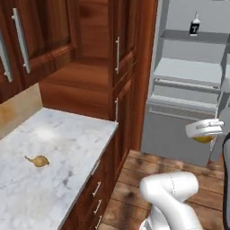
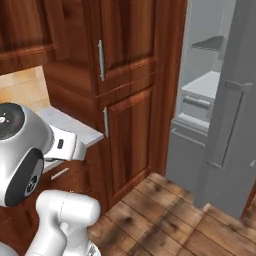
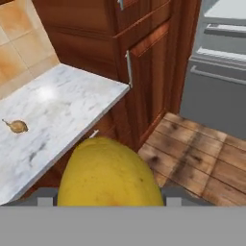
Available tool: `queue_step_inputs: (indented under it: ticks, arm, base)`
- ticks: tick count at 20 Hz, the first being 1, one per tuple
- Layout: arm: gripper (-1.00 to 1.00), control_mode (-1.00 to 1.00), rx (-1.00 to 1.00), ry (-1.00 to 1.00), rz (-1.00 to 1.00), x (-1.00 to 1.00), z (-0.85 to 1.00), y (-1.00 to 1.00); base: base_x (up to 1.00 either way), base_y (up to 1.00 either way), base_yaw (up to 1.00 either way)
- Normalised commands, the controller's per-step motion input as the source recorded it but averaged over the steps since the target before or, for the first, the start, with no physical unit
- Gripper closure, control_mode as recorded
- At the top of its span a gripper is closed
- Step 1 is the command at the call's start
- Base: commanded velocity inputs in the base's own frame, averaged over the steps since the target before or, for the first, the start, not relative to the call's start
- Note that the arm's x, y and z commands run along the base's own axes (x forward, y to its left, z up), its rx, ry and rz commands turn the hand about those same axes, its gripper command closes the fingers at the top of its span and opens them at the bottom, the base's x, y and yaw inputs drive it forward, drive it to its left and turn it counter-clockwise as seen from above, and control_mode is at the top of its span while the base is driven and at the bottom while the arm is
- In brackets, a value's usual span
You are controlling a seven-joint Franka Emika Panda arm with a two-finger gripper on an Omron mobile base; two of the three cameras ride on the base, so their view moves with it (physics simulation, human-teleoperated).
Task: Place the liquor on the top shelf of the fridge to keep it out of children's reach, and place the lemon and onion on lower shelves for easy access.
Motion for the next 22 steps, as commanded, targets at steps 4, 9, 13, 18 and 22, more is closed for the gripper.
queue_step_inputs:
  ticks: [4,9,13,18,22]
  arm:
    - [1.0,1.0,0.0,0.0,0.0,0.0,0.0,0.0]
    - [1.0,1.0,0.0,0.0,0.0,0.0,0.0,0.0]
    - [1.0,1.0,0.0,0.0,0.0,0.0,0.0,0.0]
    - [1.0,1.0,0.0,0.0,0.0,0.0,0.0,0.0]
    - [1.0,1.0,0.0,0.0,0.0,0.0,0.0,0.0]
  base:
    - [0.19,0.34,-0.6]
    - [0.44,0.56,-0.47]
    - [0.66,0.53,-0.37]
    - [0.76,0.13,-0.31]
    - [0.77,0.0,-0.25]
